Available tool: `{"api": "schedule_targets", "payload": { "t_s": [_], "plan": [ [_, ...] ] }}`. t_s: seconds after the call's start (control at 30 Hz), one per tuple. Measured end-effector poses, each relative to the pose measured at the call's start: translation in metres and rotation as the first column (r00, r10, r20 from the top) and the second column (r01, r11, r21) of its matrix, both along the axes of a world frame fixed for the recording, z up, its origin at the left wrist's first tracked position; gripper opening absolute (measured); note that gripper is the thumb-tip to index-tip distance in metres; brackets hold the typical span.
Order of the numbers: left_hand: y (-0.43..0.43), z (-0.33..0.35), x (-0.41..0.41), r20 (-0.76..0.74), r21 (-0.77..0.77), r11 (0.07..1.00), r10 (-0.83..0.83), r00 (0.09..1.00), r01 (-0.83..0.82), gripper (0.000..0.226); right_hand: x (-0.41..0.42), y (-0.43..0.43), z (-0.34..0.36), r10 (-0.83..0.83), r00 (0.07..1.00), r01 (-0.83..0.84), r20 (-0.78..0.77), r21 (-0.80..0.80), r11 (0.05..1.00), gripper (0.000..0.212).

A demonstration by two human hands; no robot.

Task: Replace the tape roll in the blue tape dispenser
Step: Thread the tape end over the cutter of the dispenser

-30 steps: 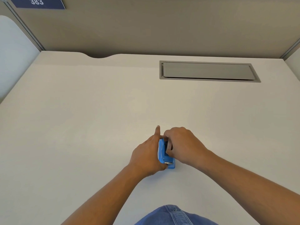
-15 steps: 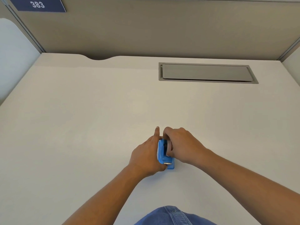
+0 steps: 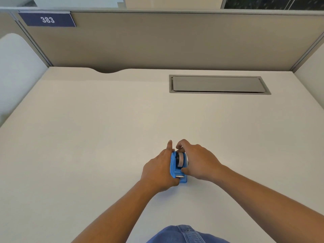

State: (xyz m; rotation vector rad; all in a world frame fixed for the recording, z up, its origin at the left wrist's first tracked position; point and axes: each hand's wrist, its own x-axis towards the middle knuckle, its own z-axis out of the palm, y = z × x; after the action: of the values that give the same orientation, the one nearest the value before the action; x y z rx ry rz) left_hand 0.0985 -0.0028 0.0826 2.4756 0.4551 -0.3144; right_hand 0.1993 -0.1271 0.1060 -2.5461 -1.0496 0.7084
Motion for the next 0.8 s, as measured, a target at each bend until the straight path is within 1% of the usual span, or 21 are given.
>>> {"api": "schedule_targets", "payload": {
  "t_s": [0.17,0.27,0.33,0.4,0.47,0.53,0.67,0.8],
  "plan": [
    [0.001,0.003,-0.002,-0.009,-0.012,0.999,-0.031,0.999,0.031,0.111,0.001,-0.007,-0.005,-0.044,0.994,0.052,-0.097,0.080,0.995,0.062],
    [0.001,0.008,-0.003,0.016,-0.011,1.000,0.002,1.000,-0.002,0.105,-0.002,-0.009,-0.008,-0.077,0.986,0.097,-0.146,0.133,0.986,0.064],
    [0.000,0.011,-0.002,0.047,-0.011,1.000,0.023,0.999,-0.022,0.094,-0.004,-0.011,-0.009,-0.127,0.977,0.157,-0.173,0.174,0.972,0.067],
    [-0.001,0.014,-0.002,0.072,-0.005,1.000,0.016,0.997,-0.016,0.080,-0.007,-0.014,-0.011,-0.175,0.969,0.209,-0.172,0.206,0.956,0.069],
    [-0.001,0.016,-0.001,0.089,0.004,1.000,0.008,0.996,-0.008,0.071,-0.010,-0.016,-0.012,-0.209,0.964,0.244,-0.165,0.234,0.941,0.067],
    [-0.001,0.016,-0.001,0.102,0.009,1.000,0.010,0.995,-0.011,0.065,-0.012,-0.017,-0.013,-0.223,0.961,0.261,-0.162,0.266,0.928,0.065],
    [-0.001,0.015,0.002,0.127,-0.001,0.999,0.033,0.991,-0.033,0.040,-0.016,-0.018,-0.013,-0.242,0.956,0.282,-0.164,0.305,0.909,0.056],
    [0.000,0.014,0.008,0.168,0.037,0.998,0.040,0.985,-0.047,0.030,-0.017,-0.016,-0.013,-0.255,0.952,0.298,-0.171,0.311,0.903,0.052]
  ]
}}
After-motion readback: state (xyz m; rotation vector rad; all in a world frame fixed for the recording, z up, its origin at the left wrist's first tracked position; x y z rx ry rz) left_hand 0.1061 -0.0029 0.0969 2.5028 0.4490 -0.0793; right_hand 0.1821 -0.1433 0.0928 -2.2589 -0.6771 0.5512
